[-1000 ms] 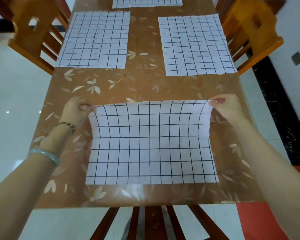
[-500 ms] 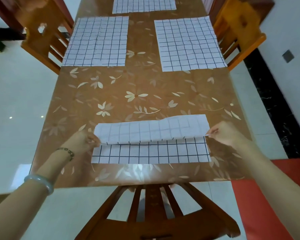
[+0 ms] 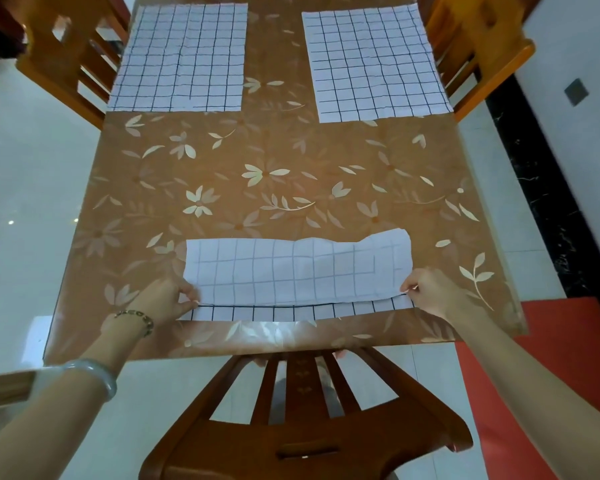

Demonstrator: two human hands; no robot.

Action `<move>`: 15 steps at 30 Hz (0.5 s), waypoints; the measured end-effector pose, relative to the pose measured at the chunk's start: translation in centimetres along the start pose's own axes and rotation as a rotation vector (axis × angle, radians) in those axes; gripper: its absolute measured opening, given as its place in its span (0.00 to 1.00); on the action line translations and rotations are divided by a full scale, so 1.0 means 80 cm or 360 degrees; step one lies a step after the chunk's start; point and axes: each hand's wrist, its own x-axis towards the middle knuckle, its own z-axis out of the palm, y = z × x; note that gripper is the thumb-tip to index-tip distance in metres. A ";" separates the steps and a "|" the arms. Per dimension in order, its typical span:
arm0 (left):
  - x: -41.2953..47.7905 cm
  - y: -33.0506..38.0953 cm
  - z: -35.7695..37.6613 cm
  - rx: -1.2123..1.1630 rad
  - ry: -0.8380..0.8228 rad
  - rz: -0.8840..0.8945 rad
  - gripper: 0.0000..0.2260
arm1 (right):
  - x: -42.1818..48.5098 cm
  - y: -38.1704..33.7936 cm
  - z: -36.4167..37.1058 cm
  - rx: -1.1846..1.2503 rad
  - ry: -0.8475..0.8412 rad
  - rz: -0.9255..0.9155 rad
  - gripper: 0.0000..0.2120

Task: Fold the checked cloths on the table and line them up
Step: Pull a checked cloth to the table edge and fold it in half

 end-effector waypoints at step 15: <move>0.029 -0.008 -0.020 -0.0590 0.0386 -0.0015 0.10 | 0.047 -0.001 -0.030 0.0556 0.0558 0.0307 0.11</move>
